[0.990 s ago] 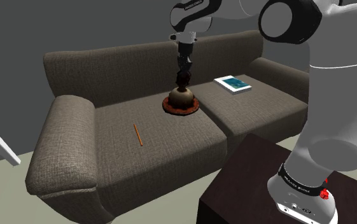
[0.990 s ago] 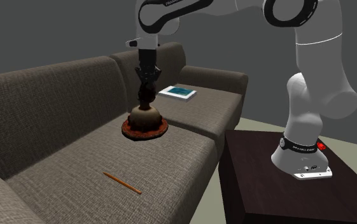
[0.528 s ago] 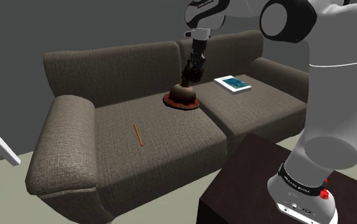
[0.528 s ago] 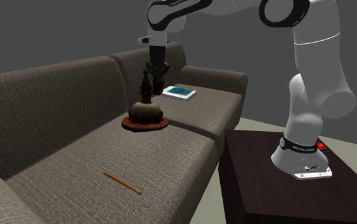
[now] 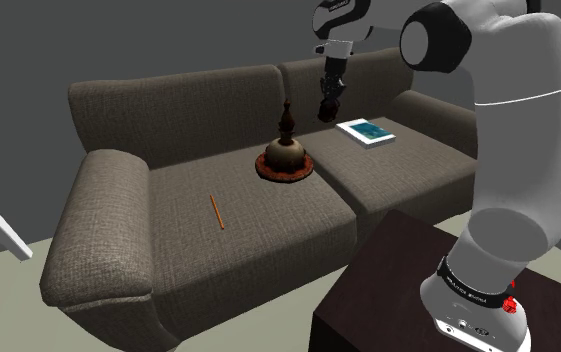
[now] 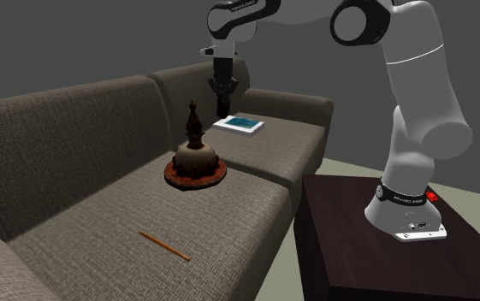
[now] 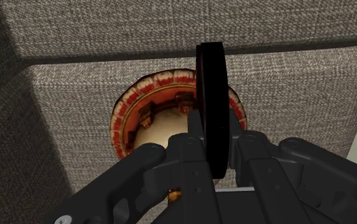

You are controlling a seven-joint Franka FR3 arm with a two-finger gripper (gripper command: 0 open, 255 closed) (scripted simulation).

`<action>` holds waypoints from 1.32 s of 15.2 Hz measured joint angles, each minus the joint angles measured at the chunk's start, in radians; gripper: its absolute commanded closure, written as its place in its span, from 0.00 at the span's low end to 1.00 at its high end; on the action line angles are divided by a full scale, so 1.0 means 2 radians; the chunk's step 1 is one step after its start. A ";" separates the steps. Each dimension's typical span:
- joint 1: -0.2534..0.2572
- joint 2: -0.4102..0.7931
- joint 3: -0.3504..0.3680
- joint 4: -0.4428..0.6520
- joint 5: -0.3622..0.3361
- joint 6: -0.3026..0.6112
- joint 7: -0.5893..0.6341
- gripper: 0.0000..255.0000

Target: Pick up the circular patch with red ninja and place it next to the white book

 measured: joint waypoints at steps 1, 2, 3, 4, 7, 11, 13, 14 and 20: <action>-0.010 0.008 -0.002 0.012 0.003 -0.006 -0.010 1.00; -0.017 0.007 -0.004 0.011 0.003 -0.007 -0.019 1.00; -0.029 0.016 -0.006 0.025 0.006 -0.014 -0.029 1.00; -0.039 0.025 -0.007 0.037 0.010 -0.019 -0.038 1.00; -0.074 0.058 -0.009 0.084 0.021 -0.039 -0.064 1.00; -0.078 0.061 -0.010 0.064 0.023 -0.018 -0.077 1.00; -0.076 0.063 -0.009 0.054 0.025 -0.007 -0.079 1.00; -0.075 0.064 -0.008 0.048 0.025 -0.001 -0.080 1.00; -0.074 0.073 -0.006 0.022 0.031 0.033 -0.087 1.00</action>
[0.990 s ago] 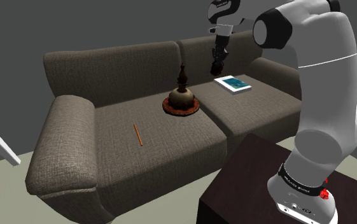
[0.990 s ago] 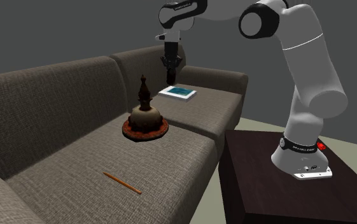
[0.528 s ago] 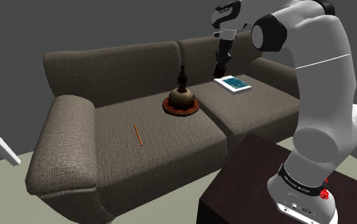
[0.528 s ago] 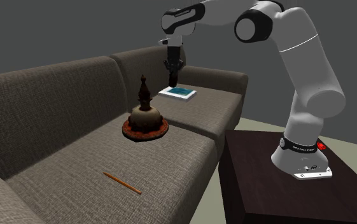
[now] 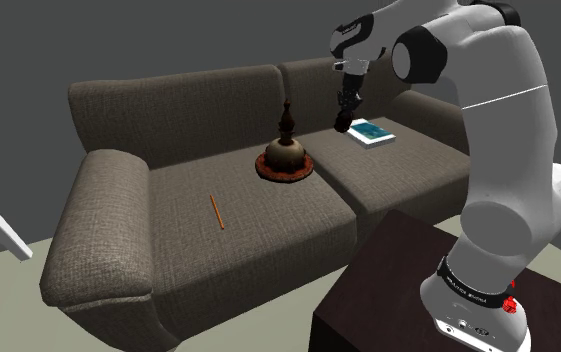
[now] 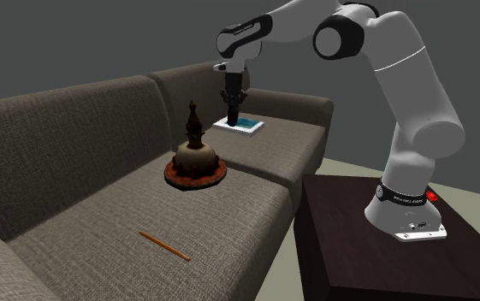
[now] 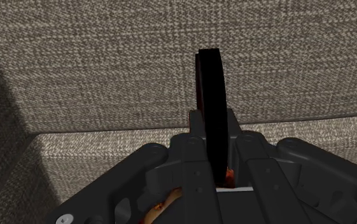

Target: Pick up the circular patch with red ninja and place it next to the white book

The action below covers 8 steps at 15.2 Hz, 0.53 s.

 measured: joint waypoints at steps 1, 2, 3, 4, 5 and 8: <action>0.000 0.002 0.001 -0.003 0.001 0.004 -0.001 1.00; 0.000 0.003 0.001 -0.007 0.002 0.010 -0.002 1.00; 0.001 0.004 0.002 -0.014 0.003 0.017 -0.003 1.00; 0.002 0.004 0.002 -0.022 0.004 0.025 -0.006 1.00; 0.002 0.006 0.003 -0.026 0.005 0.031 -0.007 1.00; 0.002 0.013 0.005 -0.033 0.009 0.044 -0.010 1.00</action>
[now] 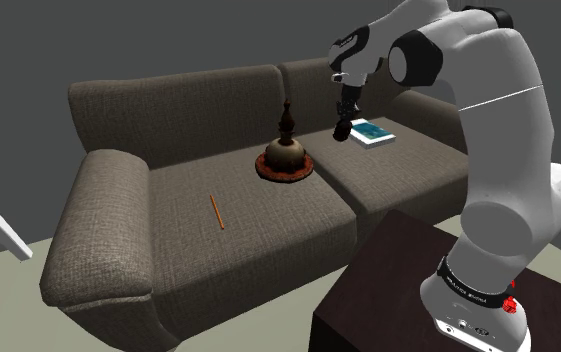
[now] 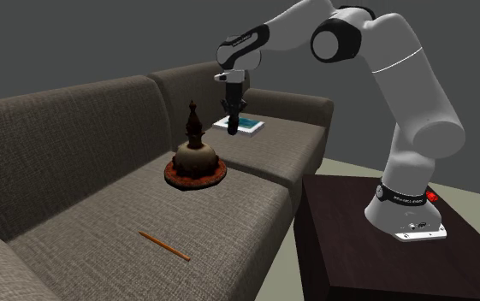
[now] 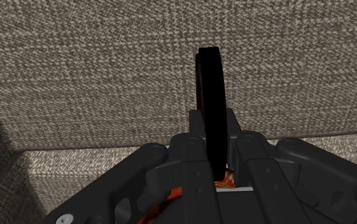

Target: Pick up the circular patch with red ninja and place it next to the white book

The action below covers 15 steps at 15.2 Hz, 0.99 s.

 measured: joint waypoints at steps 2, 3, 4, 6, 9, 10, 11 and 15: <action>0.000 0.005 0.002 -0.007 0.003 0.012 -0.003 1.00; 0.000 0.008 0.003 -0.009 0.004 0.016 -0.004 1.00; -0.002 0.012 0.004 -0.009 0.006 0.020 -0.006 1.00; -0.001 0.017 0.005 -0.014 0.008 0.029 -0.007 1.00; -0.002 0.025 0.008 -0.020 0.013 0.042 -0.011 1.00; -0.002 0.026 0.008 -0.021 0.013 0.044 -0.012 1.00; -0.003 0.027 0.008 -0.021 0.014 0.045 -0.012 1.00; -0.003 0.027 0.009 -0.021 0.014 0.046 -0.012 1.00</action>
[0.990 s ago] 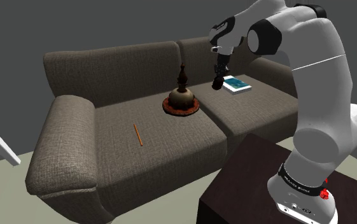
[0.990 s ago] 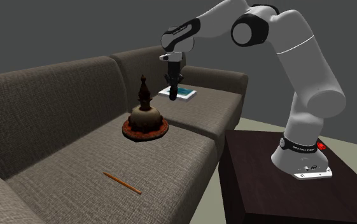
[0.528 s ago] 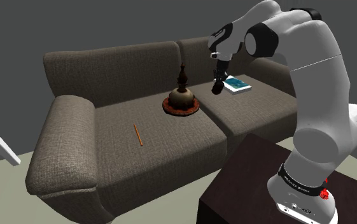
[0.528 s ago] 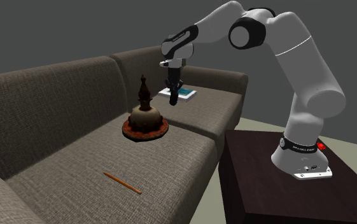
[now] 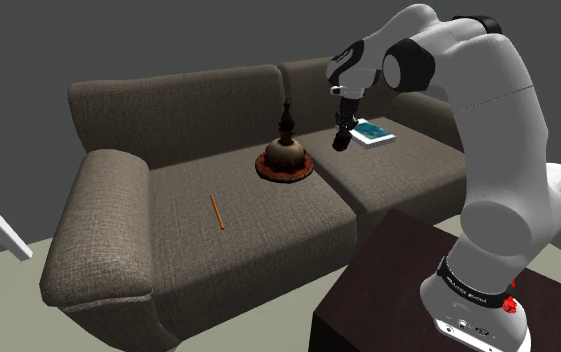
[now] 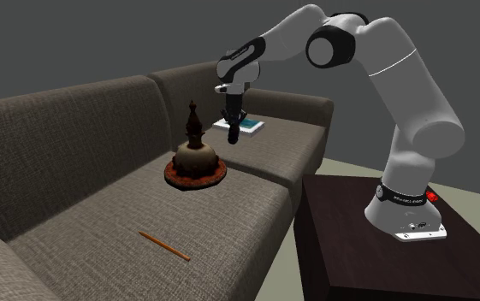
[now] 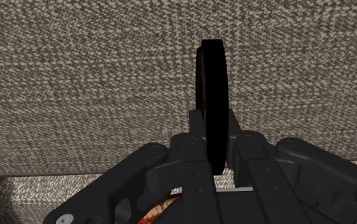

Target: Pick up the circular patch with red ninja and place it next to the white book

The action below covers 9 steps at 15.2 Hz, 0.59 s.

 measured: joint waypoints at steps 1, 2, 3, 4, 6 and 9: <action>0.000 0.000 0.000 0.000 0.000 0.000 0.000 0.00; 0.000 0.000 0.000 0.000 0.000 0.000 0.000 0.00; 0.000 0.000 0.000 0.000 0.000 0.000 0.000 0.00; 0.000 0.000 0.000 0.000 0.000 0.000 0.000 0.00; 0.000 0.000 0.000 0.000 0.000 0.000 0.000 0.00; 0.001 -0.010 -0.003 0.005 -0.005 -0.014 0.003 0.00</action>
